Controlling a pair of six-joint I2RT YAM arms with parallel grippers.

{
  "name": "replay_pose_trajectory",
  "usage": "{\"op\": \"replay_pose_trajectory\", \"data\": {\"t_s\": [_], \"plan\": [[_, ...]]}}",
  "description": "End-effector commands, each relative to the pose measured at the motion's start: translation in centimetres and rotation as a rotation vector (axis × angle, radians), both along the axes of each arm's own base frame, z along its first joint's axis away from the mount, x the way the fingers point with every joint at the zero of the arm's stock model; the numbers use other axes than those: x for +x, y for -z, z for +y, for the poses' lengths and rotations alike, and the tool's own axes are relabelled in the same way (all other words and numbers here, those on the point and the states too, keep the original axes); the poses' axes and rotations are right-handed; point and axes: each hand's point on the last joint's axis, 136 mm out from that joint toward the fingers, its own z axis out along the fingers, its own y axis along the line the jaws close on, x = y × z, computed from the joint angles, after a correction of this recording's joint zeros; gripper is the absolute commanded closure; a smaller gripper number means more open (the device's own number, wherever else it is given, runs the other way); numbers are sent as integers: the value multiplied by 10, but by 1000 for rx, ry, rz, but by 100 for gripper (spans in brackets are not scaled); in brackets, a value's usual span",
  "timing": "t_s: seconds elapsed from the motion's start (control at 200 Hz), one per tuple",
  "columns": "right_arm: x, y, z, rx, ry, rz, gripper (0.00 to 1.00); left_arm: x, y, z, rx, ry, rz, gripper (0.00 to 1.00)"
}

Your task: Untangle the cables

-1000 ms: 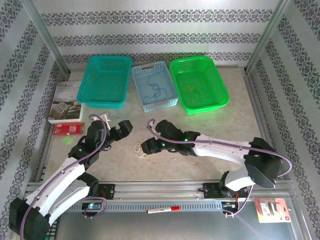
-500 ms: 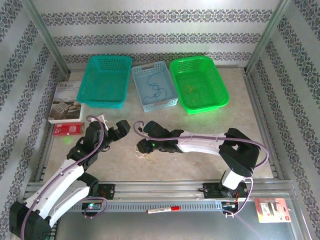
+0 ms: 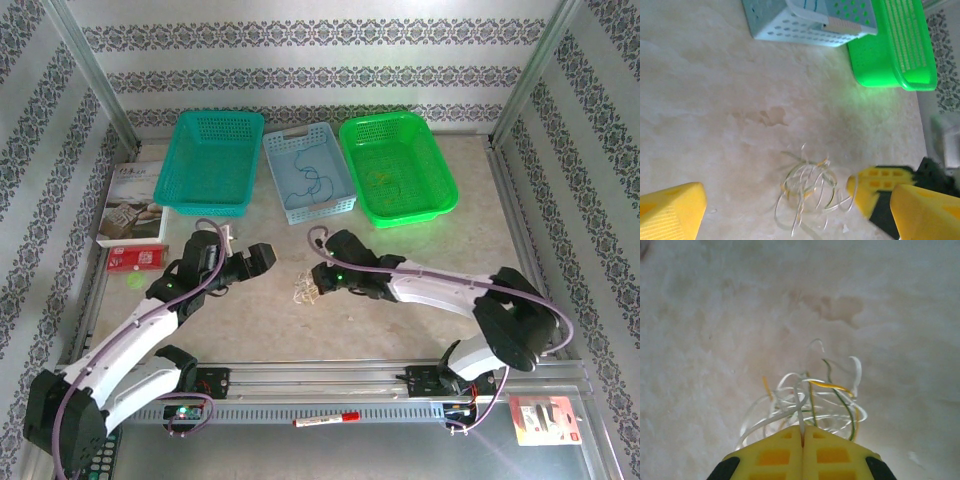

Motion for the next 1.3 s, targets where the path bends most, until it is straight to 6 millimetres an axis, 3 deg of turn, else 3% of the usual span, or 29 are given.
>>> {"op": "replay_pose_trajectory", "data": {"t_s": [0.0, 0.18, 0.455, 0.57, 0.744, 0.959, 1.079, 1.294], "plan": [[4, -10, -16, 24, 23, -20, 100, 8, -31, -21, -69, 97, -91, 6], [10, -35, -22, 143, 23, -32, 100, 10, -33, -38, -70, 161, -101, 10], [8, -52, -20, 266, -29, -32, 100, 14, -25, -67, -109, 229, -92, 23], [9, -40, -26, 246, -15, -17, 100, 17, -18, -76, -100, 244, -86, 25], [10, 1, -45, 164, 52, 33, 100, 21, -2, -81, -78, 237, -66, 22], [8, 25, -79, 97, 177, 54, 67, 21, 10, -76, -33, 231, -57, 18], [5, 17, -91, 111, 207, 44, 62, 19, 14, -73, -11, 228, -52, 16], [2, -9, -94, 152, 211, 4, 56, 20, 22, -75, 10, 234, -38, 14]]}}
